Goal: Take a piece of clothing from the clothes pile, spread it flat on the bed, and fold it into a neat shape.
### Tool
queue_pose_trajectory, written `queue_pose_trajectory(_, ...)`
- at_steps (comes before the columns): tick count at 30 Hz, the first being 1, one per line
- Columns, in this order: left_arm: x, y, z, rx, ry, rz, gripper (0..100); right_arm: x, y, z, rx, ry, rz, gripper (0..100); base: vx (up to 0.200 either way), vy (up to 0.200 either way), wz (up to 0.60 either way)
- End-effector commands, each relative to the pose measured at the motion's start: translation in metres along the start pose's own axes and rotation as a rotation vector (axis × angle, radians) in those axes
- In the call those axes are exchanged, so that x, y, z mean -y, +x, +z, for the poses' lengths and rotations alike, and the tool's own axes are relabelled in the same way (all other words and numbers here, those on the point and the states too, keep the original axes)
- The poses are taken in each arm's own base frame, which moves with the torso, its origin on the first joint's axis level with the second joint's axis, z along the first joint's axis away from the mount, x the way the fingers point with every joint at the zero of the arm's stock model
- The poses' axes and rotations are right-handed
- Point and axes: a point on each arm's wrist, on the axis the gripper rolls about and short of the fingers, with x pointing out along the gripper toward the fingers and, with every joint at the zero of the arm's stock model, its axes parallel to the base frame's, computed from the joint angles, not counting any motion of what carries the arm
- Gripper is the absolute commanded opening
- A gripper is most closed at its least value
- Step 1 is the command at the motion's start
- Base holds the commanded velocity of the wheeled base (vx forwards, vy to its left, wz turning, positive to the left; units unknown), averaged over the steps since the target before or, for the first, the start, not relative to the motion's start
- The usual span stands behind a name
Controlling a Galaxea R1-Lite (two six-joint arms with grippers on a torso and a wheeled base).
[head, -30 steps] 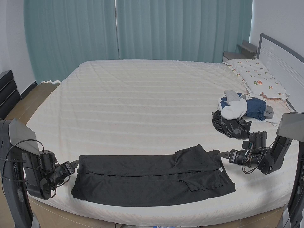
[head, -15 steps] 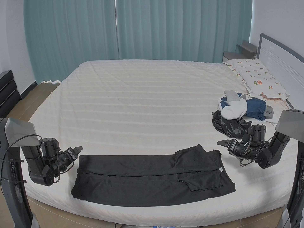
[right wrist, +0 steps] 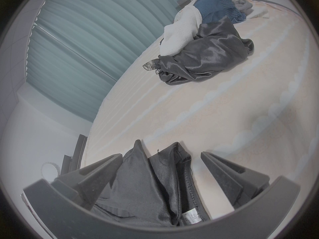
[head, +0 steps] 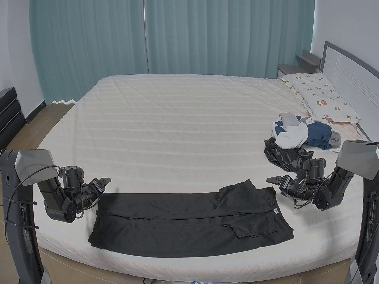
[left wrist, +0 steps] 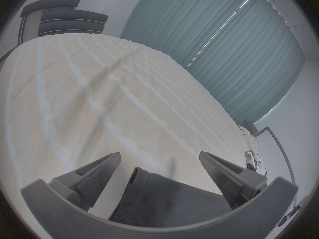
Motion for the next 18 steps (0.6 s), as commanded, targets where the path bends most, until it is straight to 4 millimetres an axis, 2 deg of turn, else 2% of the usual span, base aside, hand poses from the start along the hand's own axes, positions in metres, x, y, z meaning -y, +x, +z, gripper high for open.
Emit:
queue_pose_trajectory(1,0.000,0.000,-0.006,-0.018,0.003,0.006,100,0.002,0.003,-0.003,-0.008,0.000,-0.005,100,0.000,0.000,0.00)
queue_pose_trajectory(6,0.003,-0.001,-0.010,-0.030,0.018,0.002,100,0.002,0.003,-0.003,-0.009,0.000,-0.004,100,0.000,0.000,0.00)
queue_pose_trajectory(7,0.002,0.000,-0.011,-0.031,0.017,0.003,0,0.002,0.003,-0.003,-0.009,0.000,-0.004,100,0.000,0.000,0.00)
queue_pose_trajectory(18,0.000,-0.001,-0.011,-0.022,0.020,0.019,0,-0.009,-0.003,-0.006,-0.013,-0.015,0.012,100,0.000,0.000,0.00)
